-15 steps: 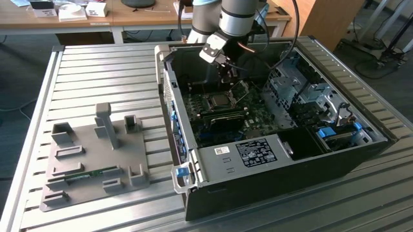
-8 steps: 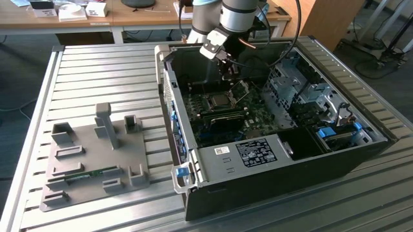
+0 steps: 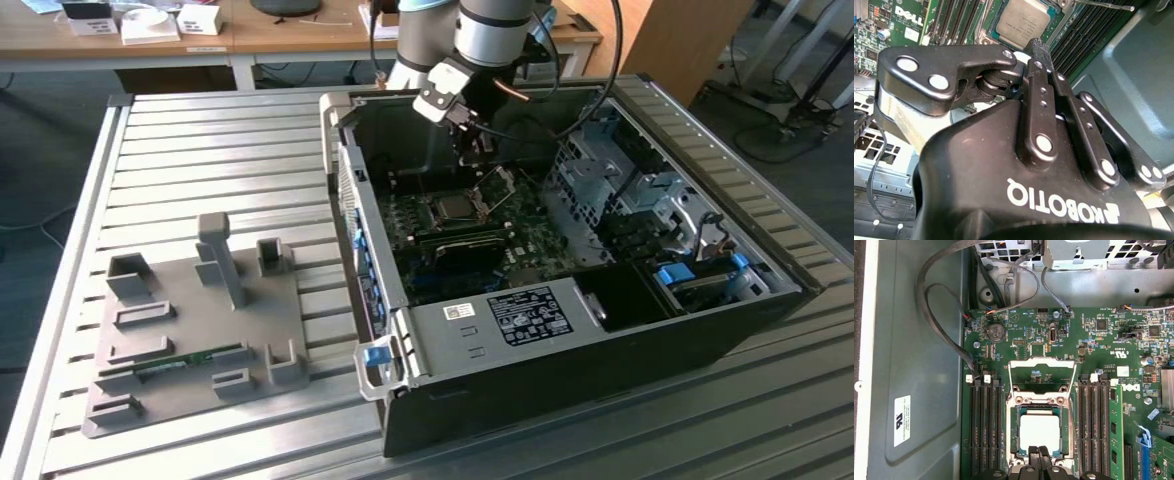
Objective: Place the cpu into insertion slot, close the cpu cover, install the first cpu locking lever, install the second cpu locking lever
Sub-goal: 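Close the cpu cover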
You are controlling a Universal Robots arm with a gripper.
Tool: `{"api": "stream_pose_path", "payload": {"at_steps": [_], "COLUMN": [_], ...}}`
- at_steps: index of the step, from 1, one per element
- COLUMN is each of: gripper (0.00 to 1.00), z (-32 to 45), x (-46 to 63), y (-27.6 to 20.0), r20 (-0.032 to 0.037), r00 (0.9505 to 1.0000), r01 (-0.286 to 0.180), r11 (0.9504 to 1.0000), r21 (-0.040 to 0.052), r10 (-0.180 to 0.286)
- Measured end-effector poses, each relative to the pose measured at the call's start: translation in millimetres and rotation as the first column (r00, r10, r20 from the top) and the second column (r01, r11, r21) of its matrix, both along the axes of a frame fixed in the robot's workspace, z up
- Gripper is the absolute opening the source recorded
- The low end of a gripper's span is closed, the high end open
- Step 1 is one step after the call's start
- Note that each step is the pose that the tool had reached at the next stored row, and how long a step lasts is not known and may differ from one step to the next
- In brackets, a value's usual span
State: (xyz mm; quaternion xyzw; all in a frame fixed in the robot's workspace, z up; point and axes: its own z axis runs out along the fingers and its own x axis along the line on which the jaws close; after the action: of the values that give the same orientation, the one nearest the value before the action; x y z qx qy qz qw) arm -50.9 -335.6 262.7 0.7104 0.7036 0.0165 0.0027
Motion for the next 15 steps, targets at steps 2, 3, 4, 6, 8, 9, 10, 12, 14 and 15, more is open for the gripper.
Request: {"api": "stream_pose_path", "payload": {"at_steps": [2, 3, 4, 6, 8, 9, 10, 12, 14, 15], "gripper": [0.11, 0.11, 0.11, 0.11, 0.11, 0.11, 0.11, 0.11, 0.11, 0.11], "z": [0.0, 0.0, 0.0, 0.0, 0.0, 0.0, 0.0, 0.0, 0.0, 0.0], "x": [0.0, 0.0, 0.0, 0.0, 0.0, 0.4, 0.9, 3.6, 7.0, 8.8], "y": [0.0, 0.0, 0.0, 0.0, 0.0, 0.0, 0.0, 0.0, 0.0, 0.0], "r20": [0.0, 0.0, 0.0, 0.0, 0.0, 0.0, -0.0001, -0.0001, 0.0, 0.0], "r00": [1.0, 1.0, 1.0, 1.0, 1.0, 1.0, 1.0, 1.0, 1.0, 1.0], "r01": [0.0, 0.0, 0.0, 0.0, 0.0, 0.0, 0.0, 0.0, 0.0, 0.0], "r11": [1.0, 1.0, 1.0, 1.0, 1.0, 1.0, 1.0, 1.0, 1.0, 1.0], "r21": [0.0, 0.0, 0.0001, 0.0, 0.0001, 0.0001, 0.0, 0.0, 0.0, 0.0001], "r10": [0.0, 0.0, 0.0, 0.0, 0.0, 0.0, 0.0, 0.0, 0.0, 0.0]}}
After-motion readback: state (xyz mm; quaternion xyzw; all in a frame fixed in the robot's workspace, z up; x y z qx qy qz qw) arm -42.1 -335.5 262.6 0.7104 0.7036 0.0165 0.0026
